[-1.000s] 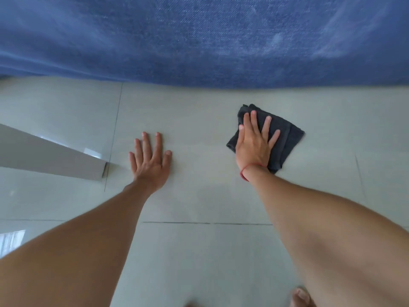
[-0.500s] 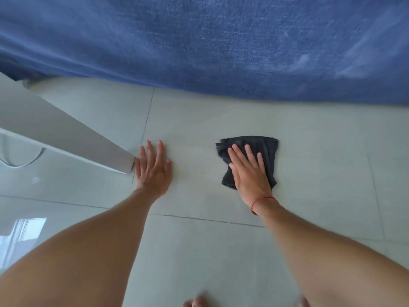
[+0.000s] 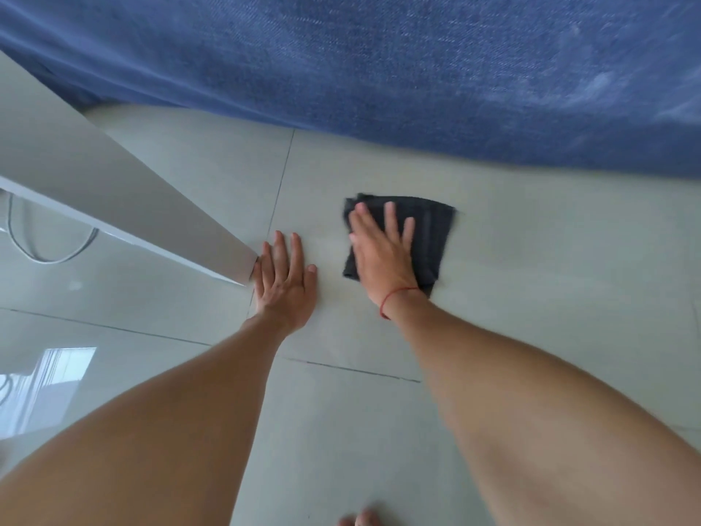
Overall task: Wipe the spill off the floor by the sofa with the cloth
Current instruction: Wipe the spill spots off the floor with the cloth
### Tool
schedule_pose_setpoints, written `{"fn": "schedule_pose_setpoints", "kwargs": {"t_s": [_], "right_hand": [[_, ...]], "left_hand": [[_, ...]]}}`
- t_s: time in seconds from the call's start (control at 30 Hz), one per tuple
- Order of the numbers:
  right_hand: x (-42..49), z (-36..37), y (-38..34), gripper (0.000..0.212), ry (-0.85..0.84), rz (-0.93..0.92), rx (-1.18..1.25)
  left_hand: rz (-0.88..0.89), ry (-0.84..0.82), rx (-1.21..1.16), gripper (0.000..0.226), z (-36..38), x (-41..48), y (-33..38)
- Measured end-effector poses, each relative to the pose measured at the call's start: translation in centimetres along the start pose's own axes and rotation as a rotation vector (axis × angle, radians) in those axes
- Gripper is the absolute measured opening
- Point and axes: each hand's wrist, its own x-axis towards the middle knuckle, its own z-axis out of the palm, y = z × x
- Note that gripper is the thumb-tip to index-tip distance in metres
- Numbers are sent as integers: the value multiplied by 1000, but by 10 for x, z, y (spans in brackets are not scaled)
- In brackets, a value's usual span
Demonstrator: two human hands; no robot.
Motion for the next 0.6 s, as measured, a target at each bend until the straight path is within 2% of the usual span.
{"fn": "schedule_pose_setpoints", "kwargs": {"t_s": [0.1, 0.2, 0.3, 0.5, 0.6], "right_hand": [[-13, 9, -20, 51, -79, -268, -104], [-16, 5, 2, 48, -54, -325, -129], [-18, -3, 31, 46, 38, -170, -90], [-48, -17, 103, 44, 204, 367, 29], [-57, -18, 110, 44, 208, 398, 28]], "left_hand": [[3, -11, 2, 60, 0, 0, -1], [6, -6, -10, 60, 0, -1, -2], [8, 2, -19, 60, 0, -1, -2], [1, -9, -13, 60, 0, -1, -2], [0, -12, -4, 60, 0, -2, -1]]}}
